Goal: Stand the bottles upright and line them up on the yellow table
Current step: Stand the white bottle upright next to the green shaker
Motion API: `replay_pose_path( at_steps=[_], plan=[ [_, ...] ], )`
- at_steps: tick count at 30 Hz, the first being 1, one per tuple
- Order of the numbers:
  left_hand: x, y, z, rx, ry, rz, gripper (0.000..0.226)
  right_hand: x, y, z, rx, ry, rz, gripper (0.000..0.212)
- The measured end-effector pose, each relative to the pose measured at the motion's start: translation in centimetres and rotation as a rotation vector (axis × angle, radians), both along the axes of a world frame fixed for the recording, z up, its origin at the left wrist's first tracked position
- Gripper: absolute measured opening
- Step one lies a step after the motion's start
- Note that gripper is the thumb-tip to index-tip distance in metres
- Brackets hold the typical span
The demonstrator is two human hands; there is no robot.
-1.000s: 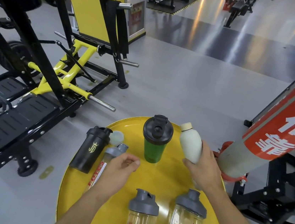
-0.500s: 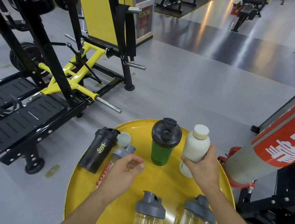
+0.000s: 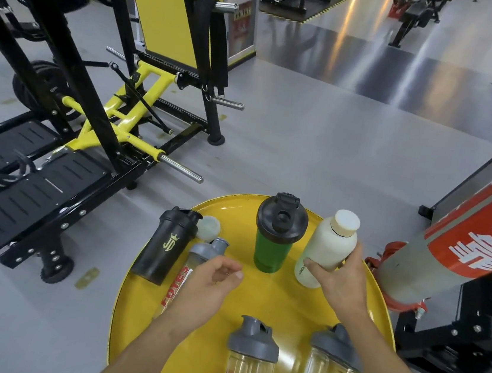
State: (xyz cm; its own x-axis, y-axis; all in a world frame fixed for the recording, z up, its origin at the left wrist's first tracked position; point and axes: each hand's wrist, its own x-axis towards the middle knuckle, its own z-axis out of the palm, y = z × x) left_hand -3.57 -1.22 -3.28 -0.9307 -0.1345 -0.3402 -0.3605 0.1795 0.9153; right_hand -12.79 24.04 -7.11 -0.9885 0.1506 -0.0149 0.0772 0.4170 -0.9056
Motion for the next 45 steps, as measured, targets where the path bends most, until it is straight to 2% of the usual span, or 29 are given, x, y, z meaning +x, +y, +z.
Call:
replay_pose_path(
  at_steps=[37,45],
  plan=[
    [0.0,0.1,-0.4,0.028,-0.083,0.008,0.009,-1.4,-0.2,-0.7,0.003,0.004,0.117,0.088],
    [0.3,-0.3,-0.5,0.036,-0.075,0.016,0.009,-1.1,0.1,-0.4,0.057,-0.010,0.141,0.090]
  ],
)
